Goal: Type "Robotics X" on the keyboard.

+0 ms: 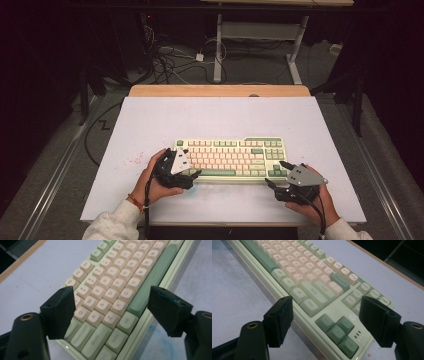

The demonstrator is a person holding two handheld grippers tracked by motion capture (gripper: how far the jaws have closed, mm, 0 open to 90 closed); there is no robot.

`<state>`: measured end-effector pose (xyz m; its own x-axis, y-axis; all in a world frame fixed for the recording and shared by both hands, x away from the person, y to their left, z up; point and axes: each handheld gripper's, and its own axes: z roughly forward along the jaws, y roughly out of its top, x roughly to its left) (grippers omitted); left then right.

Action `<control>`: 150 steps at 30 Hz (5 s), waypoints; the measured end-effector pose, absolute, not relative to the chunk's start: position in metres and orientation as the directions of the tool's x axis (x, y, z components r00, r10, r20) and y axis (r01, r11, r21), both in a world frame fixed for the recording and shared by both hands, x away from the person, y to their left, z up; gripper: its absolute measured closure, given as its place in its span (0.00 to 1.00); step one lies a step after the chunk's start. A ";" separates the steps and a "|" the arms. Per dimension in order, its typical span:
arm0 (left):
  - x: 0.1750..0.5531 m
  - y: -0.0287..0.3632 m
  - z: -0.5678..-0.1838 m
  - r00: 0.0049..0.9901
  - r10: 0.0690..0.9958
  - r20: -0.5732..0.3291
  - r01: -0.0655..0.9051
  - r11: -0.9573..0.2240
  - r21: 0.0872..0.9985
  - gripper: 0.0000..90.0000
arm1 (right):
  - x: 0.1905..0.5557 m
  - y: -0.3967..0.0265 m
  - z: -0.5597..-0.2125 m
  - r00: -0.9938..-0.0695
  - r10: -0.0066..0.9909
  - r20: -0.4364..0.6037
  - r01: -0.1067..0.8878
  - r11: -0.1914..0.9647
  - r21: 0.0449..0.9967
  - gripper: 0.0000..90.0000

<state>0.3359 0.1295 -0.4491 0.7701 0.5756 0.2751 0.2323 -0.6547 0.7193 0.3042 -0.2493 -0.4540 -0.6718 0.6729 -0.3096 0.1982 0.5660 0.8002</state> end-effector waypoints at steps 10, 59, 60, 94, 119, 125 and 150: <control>0.327 0.146 -0.455 0.756 0.592 0.281 0.235 -0.645 0.728 0.23 | 0.306 -0.241 -0.455 -0.686 0.663 -0.299 0.196 0.565 0.801 0.31; 0.351 0.149 -0.443 0.765 0.635 0.106 0.393 -0.590 0.705 0.97 | 0.307 -0.226 -0.463 -0.720 0.624 -0.304 0.192 0.599 0.777 0.31; 0.353 0.146 -0.443 0.769 0.631 0.103 0.393 -0.594 0.702 0.97 | 0.307 -0.226 -0.463 -0.720 0.624 -0.304 0.192 0.600 0.777 0.31; 0.376 0.115 -0.450 0.782 0.602 0.160 0.378 -0.662 0.647 0.94 | 0.306 -0.228 -0.461 -0.717 0.624 -0.311 0.179 0.596 0.783 0.31; 0.360 0.125 -0.432 0.730 0.635 0.254 0.273 -0.611 0.743 0.32 | 0.308 -0.236 -0.458 -0.701 0.646 -0.301 0.193 0.578 0.793 0.31; 0.355 0.128 -0.433 0.722 0.637 0.270 0.253 -0.607 0.754 0.23 | 0.308 -0.238 -0.457 -0.696 0.653 -0.300 0.198 0.575 0.794 0.31; 0.335 0.153 -0.444 0.673 0.653 0.348 0.219 -0.625 0.749 0.20 | 0.309 -0.247 -0.453 -0.676 0.678 -0.289 0.211 0.553 0.806 0.31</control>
